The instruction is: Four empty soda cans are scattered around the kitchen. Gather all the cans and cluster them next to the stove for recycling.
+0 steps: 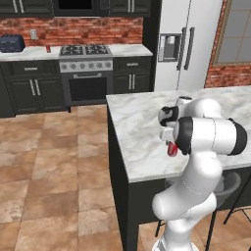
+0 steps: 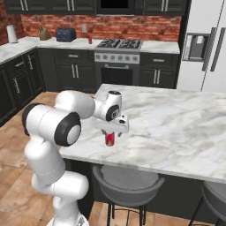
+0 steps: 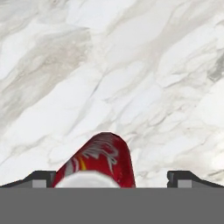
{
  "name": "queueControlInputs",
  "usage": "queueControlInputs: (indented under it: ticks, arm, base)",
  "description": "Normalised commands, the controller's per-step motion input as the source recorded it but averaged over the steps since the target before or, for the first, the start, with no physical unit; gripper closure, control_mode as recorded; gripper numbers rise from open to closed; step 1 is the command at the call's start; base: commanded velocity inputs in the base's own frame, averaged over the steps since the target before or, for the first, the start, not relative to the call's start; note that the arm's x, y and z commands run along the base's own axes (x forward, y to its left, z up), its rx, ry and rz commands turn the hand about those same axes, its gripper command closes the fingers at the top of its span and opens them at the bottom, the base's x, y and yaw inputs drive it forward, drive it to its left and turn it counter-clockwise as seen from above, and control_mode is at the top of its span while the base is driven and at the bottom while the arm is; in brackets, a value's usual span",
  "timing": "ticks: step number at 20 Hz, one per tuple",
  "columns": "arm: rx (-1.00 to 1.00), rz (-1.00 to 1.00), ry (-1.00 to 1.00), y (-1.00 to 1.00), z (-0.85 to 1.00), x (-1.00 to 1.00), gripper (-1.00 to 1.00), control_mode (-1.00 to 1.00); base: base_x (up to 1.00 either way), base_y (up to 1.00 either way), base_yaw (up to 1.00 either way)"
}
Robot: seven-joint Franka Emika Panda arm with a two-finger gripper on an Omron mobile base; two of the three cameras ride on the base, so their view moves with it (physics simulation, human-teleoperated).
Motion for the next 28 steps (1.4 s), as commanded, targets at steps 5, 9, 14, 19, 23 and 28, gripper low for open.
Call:
queueControlInputs:
  ticks: [5,9,14,19,23,28]
  arm:
    - [0.0,0.0,0.0,0.0,-0.13,0.0,-1.0,-1.0]
    - [0.0,0.0,0.0,0.0,-0.08,0.0,-1.0,-1.0]
    - [0.0,0.0,0.0,0.0,-0.07,0.0,-1.0,-1.0]
    - [0.0,0.0,0.0,0.03,-0.11,0.0,1.0,-1.0]
    - [0.0,0.0,0.0,0.0,0.0,0.0,1.0,-1.0]
    - [0.0,0.0,-0.02,0.0,0.02,0.0,1.0,-1.0]
  base:
    - [0.0,0.0,0.0]
    - [0.0,0.0,0.0]
    - [0.0,0.0,0.0]
    - [0.0,0.0,0.0]
    - [0.0,0.0,0.0]
    - [0.0,0.0,0.0]
